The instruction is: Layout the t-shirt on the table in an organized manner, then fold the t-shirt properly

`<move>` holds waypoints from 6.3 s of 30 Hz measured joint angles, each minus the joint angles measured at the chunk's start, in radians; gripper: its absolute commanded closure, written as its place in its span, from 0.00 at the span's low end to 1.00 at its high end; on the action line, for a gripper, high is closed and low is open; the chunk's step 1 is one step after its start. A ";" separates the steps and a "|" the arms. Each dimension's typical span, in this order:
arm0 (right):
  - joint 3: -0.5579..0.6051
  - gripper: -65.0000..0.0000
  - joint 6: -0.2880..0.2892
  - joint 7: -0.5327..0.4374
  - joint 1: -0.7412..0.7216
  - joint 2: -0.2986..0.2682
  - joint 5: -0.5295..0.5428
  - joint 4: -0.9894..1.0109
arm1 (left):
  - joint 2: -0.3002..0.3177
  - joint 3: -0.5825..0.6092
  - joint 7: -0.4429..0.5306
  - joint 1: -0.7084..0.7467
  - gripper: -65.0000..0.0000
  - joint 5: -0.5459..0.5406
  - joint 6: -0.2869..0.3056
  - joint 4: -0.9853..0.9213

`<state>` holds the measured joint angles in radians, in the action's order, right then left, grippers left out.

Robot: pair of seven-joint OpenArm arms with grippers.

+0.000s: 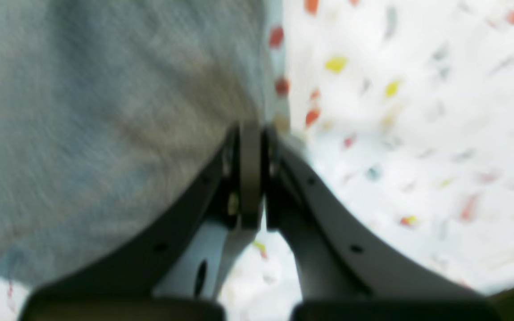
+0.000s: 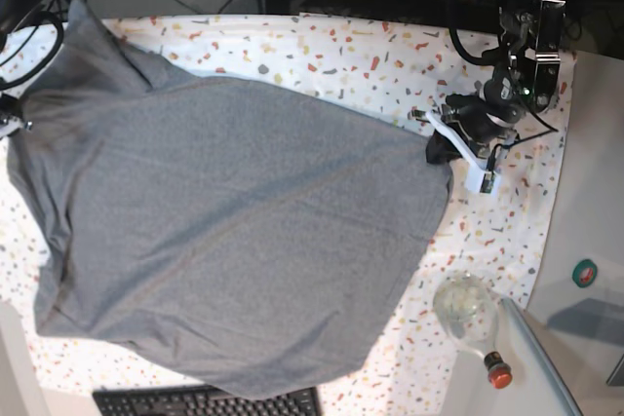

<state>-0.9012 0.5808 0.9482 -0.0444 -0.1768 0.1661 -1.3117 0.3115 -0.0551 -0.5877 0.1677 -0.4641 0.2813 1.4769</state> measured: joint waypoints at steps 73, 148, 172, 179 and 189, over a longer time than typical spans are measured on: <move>0.230 1.00 -0.091 0.175 -0.280 -0.179 -0.188 -0.161 | -0.118 -0.034 -0.322 -0.314 1.00 -0.004 0.001 0.263; 0.121 0.41 0.011 -0.066 0.245 0.097 -0.127 -0.079 | -0.090 -0.034 0.027 0.113 1.00 -0.007 0.003 0.020; 0.072 0.51 0.013 -0.119 0.251 0.037 -0.118 0.016 | -0.088 -0.035 0.027 0.112 1.00 -0.008 0.003 0.020; 0.063 1.00 0.011 -0.156 0.268 0.043 -0.113 0.015 | -0.088 -0.035 0.025 0.112 1.00 -0.007 0.003 0.024; 0.026 1.00 0.014 -0.044 0.406 0.150 -0.127 -0.387 | -0.071 -0.031 0.026 0.138 1.00 -0.007 0.004 0.086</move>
<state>-0.8749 0.5949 0.9043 0.3611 -0.0269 0.0391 -1.6989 0.2409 -0.0860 -0.5617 0.3061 -0.4713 0.2855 1.5627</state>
